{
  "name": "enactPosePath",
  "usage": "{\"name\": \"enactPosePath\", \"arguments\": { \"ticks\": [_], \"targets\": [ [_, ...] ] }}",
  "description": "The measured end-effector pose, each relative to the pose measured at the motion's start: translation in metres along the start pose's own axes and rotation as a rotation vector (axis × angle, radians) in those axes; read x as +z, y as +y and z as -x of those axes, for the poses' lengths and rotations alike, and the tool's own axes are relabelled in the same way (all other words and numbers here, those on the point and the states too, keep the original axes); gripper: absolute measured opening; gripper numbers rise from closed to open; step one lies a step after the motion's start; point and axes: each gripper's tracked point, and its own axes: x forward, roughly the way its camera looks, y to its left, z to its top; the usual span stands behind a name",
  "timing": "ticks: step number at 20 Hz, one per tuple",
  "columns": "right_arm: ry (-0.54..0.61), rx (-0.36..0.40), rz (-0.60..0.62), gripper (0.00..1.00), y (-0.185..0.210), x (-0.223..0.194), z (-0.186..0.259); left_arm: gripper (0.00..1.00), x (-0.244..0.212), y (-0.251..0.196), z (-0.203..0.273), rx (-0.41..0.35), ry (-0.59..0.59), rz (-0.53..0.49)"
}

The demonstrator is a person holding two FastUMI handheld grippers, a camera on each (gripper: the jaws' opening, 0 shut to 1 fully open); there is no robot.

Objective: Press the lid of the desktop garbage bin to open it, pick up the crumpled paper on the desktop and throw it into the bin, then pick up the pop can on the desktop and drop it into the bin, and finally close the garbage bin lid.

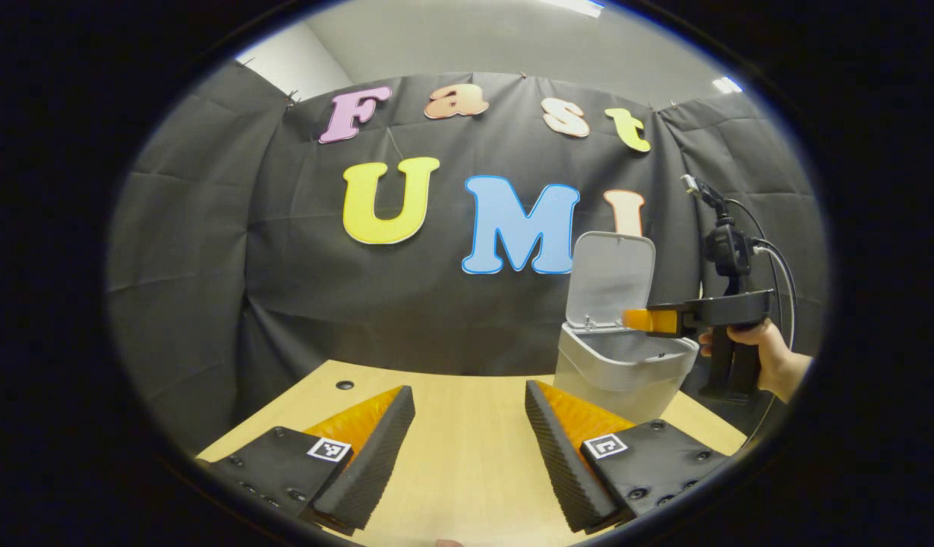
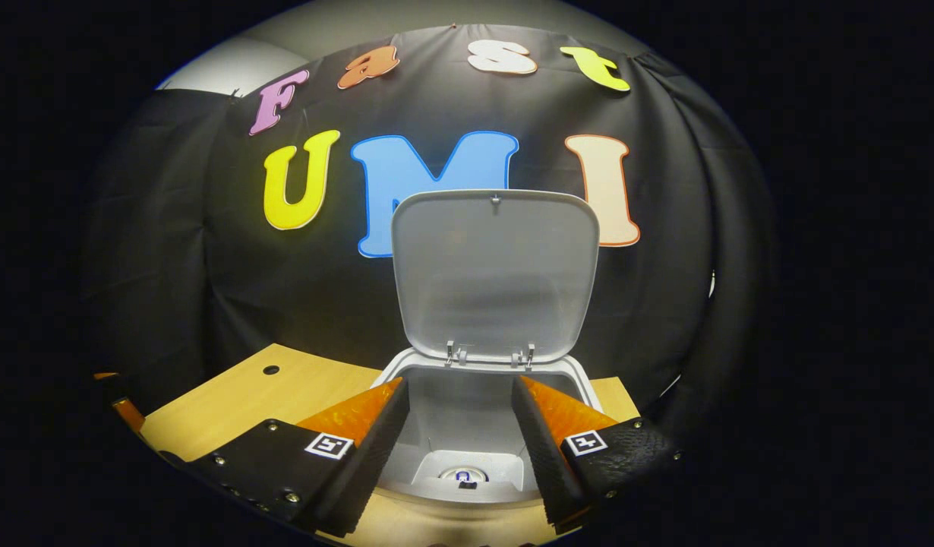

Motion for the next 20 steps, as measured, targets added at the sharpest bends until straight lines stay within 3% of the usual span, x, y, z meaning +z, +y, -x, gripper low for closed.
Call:
{"name": "enactPosePath", "arguments": {
  "ticks": [8,20],
  "targets": [
    [-0.068,-0.024,0.012,0.88,-0.003,0.033,0.014,0.96,0.009,-0.009,0.000,-0.020,-0.014,-0.009],
    [-0.196,-0.115,0.059,0.89,-0.014,0.131,0.005,0.96,0.020,-0.001,-0.004,-0.045,-0.017,0.020]
  ]
}}
